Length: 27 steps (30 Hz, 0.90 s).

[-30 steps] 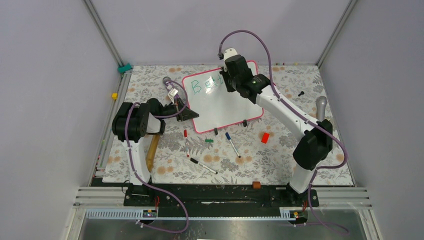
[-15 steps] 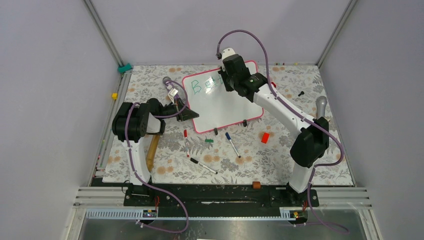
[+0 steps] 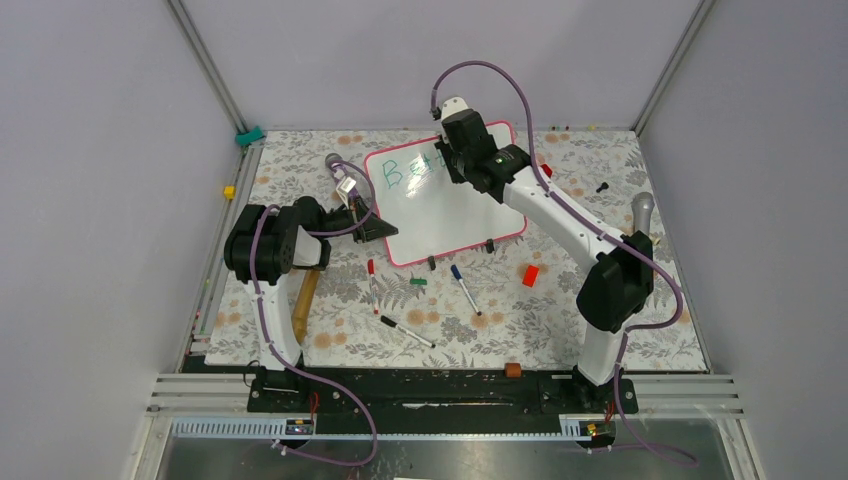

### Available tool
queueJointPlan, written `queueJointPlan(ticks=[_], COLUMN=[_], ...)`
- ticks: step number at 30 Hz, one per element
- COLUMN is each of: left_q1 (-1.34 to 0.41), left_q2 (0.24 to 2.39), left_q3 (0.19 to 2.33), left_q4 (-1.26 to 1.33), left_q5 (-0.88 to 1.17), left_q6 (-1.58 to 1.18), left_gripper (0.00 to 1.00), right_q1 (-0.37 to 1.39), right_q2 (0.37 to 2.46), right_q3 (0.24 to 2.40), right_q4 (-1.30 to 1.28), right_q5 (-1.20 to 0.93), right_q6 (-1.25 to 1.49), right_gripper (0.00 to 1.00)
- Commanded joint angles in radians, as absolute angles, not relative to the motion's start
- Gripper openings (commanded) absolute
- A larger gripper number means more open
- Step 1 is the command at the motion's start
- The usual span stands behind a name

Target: Write a sentence on the whiteboard

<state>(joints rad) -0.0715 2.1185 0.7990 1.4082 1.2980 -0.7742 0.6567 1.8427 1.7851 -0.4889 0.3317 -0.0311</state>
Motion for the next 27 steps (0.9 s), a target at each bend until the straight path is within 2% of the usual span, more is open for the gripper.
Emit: queueJointPlan(ticks=[1,27], left_q1=[-0.095,-0.095], left_q2=[2.149,2.150], left_q3=[0.793,0.793], left_q4=[1.457,1.458], left_q5=[1.433,1.434], left_q6=[-0.689,-0.689], left_gripper=[0.00,0.00], right_q1=[0.668,0.668], right_q2=[1.851,1.870], right_q3=[1.835,1.861], right_q4=[-0.491,-0.491], right_q5=[0.375,0.373], right_q6=[-0.049,-0.057], right_gripper=[0.00,0.00])
